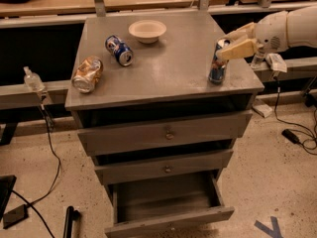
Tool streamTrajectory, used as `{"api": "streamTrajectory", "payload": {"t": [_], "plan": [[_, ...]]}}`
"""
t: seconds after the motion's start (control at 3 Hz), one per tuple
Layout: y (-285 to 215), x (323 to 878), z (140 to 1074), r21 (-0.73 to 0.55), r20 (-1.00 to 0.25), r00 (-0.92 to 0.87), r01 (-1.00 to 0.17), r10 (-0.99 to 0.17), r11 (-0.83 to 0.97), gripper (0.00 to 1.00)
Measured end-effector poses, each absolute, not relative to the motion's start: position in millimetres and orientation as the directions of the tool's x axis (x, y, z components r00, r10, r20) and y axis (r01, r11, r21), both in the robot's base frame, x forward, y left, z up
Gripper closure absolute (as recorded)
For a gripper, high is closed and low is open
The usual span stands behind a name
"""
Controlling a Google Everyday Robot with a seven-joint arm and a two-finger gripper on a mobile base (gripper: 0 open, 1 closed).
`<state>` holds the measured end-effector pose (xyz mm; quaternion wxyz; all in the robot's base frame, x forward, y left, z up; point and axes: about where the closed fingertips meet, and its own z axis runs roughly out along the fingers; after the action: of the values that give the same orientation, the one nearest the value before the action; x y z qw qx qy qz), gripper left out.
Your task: Pick redbull can from bottom drawer and place on counter
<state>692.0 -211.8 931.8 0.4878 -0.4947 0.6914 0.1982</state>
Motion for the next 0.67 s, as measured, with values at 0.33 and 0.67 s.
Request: {"api": "streamTrajectory", "payload": {"t": [0.33,0.67], "plan": [[-209.4,692.7,930.5,-0.206,-0.871,-0.035,-0.880,-0.490,0.429,0.34],[-206.3,693.6,928.8,-0.204,-0.871,-0.034,-0.882,-0.489,0.425,0.10]]}}
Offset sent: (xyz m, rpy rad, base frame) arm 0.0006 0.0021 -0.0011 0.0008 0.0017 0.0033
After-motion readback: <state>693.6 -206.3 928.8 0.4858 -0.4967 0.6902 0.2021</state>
